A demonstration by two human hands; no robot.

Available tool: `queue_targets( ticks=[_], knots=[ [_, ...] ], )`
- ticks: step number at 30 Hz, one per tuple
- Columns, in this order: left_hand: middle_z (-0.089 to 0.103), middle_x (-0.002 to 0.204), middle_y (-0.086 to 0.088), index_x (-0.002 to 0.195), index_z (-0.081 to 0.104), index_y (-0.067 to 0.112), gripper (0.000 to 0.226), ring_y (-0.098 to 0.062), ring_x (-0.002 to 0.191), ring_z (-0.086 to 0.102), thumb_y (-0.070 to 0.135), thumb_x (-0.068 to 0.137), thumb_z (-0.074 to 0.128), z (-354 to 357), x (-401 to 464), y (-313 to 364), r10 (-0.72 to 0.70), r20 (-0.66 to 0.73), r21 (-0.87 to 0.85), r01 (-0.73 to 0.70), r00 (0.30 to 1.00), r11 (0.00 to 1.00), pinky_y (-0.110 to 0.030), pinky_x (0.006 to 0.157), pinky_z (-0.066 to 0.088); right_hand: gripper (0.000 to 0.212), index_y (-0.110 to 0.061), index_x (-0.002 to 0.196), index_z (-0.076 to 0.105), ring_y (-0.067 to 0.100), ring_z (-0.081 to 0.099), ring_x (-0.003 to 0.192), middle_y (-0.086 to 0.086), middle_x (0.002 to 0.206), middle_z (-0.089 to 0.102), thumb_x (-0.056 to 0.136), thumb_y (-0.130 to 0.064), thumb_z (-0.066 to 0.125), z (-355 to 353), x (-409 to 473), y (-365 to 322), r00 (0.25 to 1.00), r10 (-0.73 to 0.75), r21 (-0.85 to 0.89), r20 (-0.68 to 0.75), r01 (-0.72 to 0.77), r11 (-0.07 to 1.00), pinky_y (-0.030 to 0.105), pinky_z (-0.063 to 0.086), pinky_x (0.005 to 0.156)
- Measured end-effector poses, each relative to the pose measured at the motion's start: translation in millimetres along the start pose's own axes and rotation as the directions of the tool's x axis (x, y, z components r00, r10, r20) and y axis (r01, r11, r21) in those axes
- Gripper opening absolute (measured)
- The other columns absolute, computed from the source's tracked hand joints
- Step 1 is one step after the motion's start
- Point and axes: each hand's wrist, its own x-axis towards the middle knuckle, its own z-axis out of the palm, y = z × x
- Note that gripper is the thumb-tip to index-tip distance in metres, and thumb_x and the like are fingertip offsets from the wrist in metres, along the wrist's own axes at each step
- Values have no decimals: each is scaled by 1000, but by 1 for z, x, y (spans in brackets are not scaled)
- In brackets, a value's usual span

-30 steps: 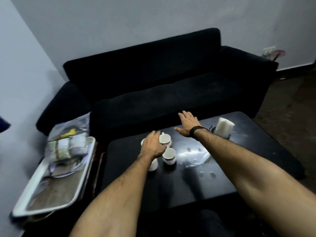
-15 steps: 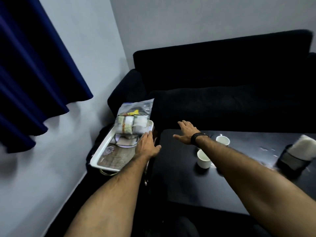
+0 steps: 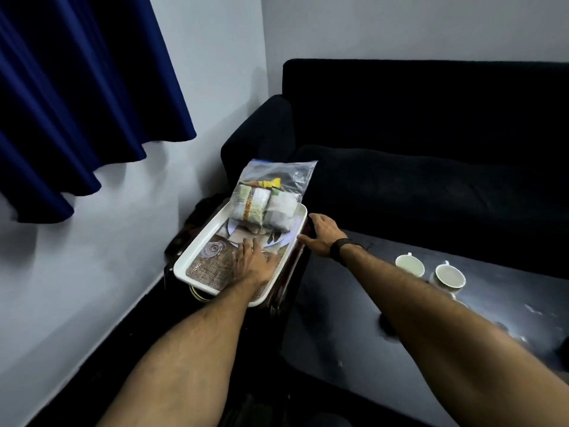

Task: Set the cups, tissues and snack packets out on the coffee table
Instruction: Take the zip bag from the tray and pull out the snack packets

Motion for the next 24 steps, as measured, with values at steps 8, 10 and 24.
queue_targets(
  ticks=[8, 10, 24],
  knots=[
    [-16, 164, -8, 156, -7, 21, 84, -23, 151, -18, 71, 92, 12, 44, 25, -9, -19, 80, 28, 17, 997, 999, -51, 119, -11, 74, -10, 146, 29, 35, 40, 129, 16, 143, 42, 90, -48, 57, 17, 58, -16, 999, 25, -14, -32, -25, 1000, 43, 37, 106],
    [-16, 164, -8, 156, -8, 22, 83, -23, 151, -19, 70, 92, 14, 51, 28, -11, -12, 53, 56, 9, 999, 998, -52, 119, -11, 75, -8, 145, 30, 35, 43, 128, 17, 141, 44, 89, -50, 58, 21, 72, -22, 998, 63, 15, -31, -63, 998, 43, 40, 104],
    [-7, 166, -6, 157, 0, 23, 81, -23, 153, -11, 66, 93, 23, 62, 30, -12, -13, -40, 77, 16, 999, 997, -53, 119, -7, 83, -8, 129, 53, 26, 65, 99, 10, 126, 63, 63, -47, 85, 54, 127, -39, 925, 368, 792, 96, -295, 535, 36, 56, 75]
  ],
)
